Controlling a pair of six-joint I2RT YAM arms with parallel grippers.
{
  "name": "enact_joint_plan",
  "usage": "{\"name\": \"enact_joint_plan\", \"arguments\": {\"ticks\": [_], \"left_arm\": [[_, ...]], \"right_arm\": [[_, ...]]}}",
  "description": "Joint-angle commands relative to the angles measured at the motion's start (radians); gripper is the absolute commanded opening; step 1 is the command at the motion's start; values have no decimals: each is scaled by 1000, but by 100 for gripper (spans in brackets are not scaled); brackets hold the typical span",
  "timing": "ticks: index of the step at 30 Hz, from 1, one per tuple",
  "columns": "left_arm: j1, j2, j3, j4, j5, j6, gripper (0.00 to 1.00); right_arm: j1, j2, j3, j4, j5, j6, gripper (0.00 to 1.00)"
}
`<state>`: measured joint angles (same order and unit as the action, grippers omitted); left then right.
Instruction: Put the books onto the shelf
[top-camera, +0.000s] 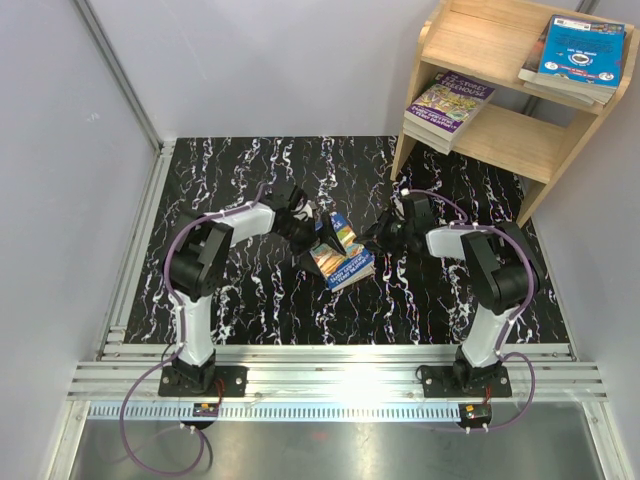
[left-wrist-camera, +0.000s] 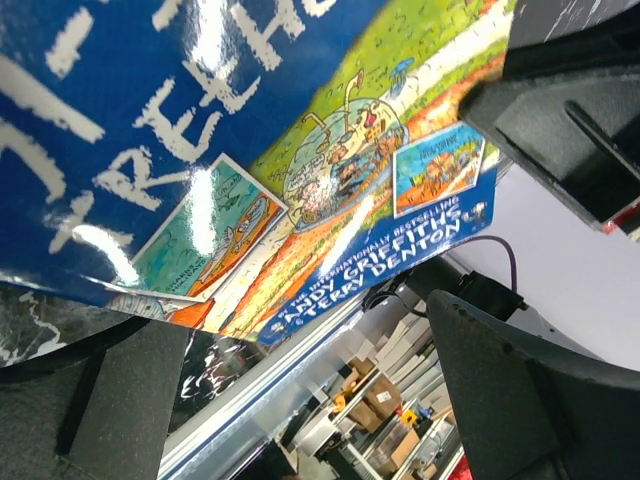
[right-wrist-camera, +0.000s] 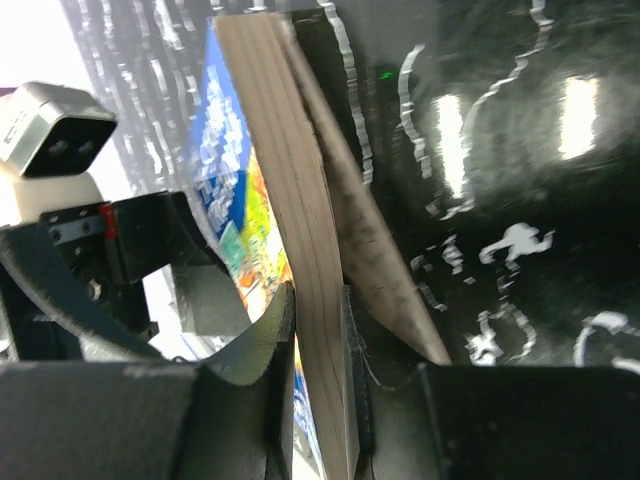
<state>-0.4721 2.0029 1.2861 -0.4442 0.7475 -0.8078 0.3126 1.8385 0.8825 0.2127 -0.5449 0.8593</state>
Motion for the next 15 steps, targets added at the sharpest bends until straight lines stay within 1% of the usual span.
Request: {"name": "enact_joint_plan", "arguments": {"ticks": [1, 3, 7, 11, 15], "left_arm": [[-22, -87, 110, 210, 56, -37, 99], [-19, -90, 111, 211, 62, -39, 99], [0, -116, 87, 202, 61, -28, 99], [53, -177, -8, 248, 62, -42, 99], [87, -208, -76, 279, 59, -53, 99]], "right_arm": [[83, -79, -19, 11, -233, 61, 0], [86, -113, -22, -7, -256, 58, 0], [83, -199, -16, -74, -227, 55, 0], [83, -260, 61, -144, -201, 75, 0], [83, -274, 128, -136, -210, 119, 0]]}}
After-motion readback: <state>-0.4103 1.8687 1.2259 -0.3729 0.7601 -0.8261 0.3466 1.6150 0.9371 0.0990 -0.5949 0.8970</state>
